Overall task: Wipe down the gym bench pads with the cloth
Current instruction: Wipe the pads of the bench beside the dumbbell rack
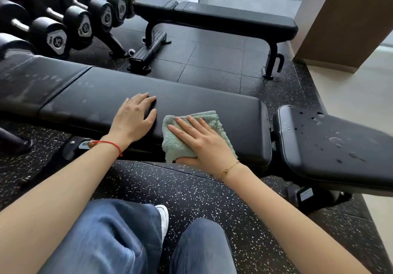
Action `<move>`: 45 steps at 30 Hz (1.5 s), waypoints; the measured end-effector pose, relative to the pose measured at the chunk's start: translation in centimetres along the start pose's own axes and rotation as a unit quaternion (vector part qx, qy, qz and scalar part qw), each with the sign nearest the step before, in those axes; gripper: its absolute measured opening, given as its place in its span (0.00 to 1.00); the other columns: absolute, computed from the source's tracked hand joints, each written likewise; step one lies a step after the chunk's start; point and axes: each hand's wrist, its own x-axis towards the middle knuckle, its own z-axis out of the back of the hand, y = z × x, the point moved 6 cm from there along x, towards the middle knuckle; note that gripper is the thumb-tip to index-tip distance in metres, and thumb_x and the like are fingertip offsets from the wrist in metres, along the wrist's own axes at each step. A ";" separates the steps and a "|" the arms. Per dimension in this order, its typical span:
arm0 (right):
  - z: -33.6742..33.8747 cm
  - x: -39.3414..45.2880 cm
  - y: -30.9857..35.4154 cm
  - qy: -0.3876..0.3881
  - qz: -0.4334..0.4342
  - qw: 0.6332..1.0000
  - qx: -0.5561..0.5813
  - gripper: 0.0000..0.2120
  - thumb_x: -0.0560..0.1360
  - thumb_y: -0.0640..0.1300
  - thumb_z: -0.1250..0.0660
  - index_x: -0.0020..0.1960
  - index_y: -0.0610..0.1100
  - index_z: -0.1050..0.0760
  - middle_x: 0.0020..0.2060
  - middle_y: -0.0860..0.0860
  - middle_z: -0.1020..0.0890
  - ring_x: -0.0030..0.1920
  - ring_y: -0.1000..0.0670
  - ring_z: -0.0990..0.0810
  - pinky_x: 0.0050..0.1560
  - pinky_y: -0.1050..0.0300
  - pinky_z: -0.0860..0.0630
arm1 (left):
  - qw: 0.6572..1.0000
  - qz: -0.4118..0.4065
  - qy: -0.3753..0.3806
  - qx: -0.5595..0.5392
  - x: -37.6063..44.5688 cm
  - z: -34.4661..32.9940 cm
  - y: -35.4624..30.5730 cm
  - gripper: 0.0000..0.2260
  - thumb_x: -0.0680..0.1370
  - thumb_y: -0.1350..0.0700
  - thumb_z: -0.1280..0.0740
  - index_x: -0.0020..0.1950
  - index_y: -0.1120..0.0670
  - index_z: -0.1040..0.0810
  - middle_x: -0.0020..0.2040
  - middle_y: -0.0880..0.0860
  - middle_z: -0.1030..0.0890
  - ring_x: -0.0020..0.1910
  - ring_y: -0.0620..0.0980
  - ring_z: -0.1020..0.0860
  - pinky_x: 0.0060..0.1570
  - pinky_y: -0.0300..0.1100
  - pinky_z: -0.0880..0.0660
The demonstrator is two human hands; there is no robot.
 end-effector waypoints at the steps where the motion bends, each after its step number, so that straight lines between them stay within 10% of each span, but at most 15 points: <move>1: 0.4 -1.2 -0.3 -0.002 0.002 1.000 -0.005 0.37 0.75 0.66 0.41 0.78 0.50 0.43 0.77 0.49 0.38 0.77 0.42 0.41 0.77 0.43 0.45 | 1.000 0.003 0.001 -0.002 -0.1 0.0 0.0 0.21 0.80 0.50 0.40 0.72 0.53 0.29 0.74 0.56 0.31 0.74 0.54 0.36 0.75 0.53 0.45; 7: 3.3 -9.3 -5.9 -0.025 -0.088 0.996 0.000 0.39 0.74 0.71 0.44 0.78 0.54 0.43 0.77 0.53 0.40 0.77 0.48 0.42 0.76 0.44 0.42 | 1.000 0.014 -0.004 -0.002 -0.2 0.0 -0.3 0.26 0.75 0.45 0.45 0.71 0.52 0.28 0.73 0.54 0.30 0.73 0.53 0.35 0.75 0.52 0.44; 14: 0.7 0.3 -1.1 0.019 -0.055 0.998 0.028 0.41 0.70 0.73 0.45 0.78 0.54 0.42 0.77 0.51 0.39 0.77 0.43 0.43 0.78 0.50 0.55 | 0.999 0.023 -0.022 -0.009 -0.2 0.2 -0.6 0.25 0.74 0.47 0.44 0.70 0.52 0.26 0.72 0.54 0.28 0.72 0.53 0.33 0.75 0.53 0.43; 19: 1.7 -3.7 -2.3 -0.037 -0.037 0.998 0.042 0.35 0.74 0.69 0.43 0.76 0.53 0.37 0.75 0.51 0.34 0.76 0.46 0.38 0.77 0.47 0.44 | 0.999 0.012 -0.026 -0.018 -0.3 0.3 -0.2 0.25 0.74 0.47 0.43 0.70 0.52 0.26 0.72 0.53 0.28 0.73 0.53 0.33 0.75 0.51 0.43; 29: 3.4 -4.4 -7.5 -0.041 -0.214 0.963 0.160 0.37 0.71 0.69 0.39 0.72 0.49 0.31 0.74 0.51 0.32 0.76 0.46 0.40 0.77 0.51 0.48 | 1.000 0.014 -0.005 0.002 -0.4 -0.4 -0.5 0.21 0.81 0.54 0.41 0.74 0.54 0.32 0.76 0.56 0.34 0.76 0.54 0.39 0.76 0.52 0.48; 35: 3.9 -5.8 -5.8 -0.044 -0.201 0.954 0.219 0.30 0.74 0.60 0.34 0.72 0.49 0.30 0.72 0.53 0.31 0.76 0.49 0.39 0.78 0.53 0.49 | 0.997 -0.062 0.009 -0.040 -1.8 -1.5 -7.6 0.21 0.81 0.53 0.41 0.74 0.55 0.31 0.75 0.55 0.33 0.76 0.52 0.39 0.77 0.50 0.50; 45: 10.1 -21.4 -12.9 -0.124 -0.422 0.894 0.090 0.30 0.72 0.58 0.32 0.72 0.51 0.30 0.71 0.52 0.28 0.75 0.50 0.38 0.76 0.45 0.44 | 0.979 -0.179 0.083 -0.058 -1.1 -7.4 -20.7 0.23 0.81 0.50 0.43 0.76 0.54 0.36 0.77 0.56 0.36 0.77 0.55 0.43 0.77 0.54 0.50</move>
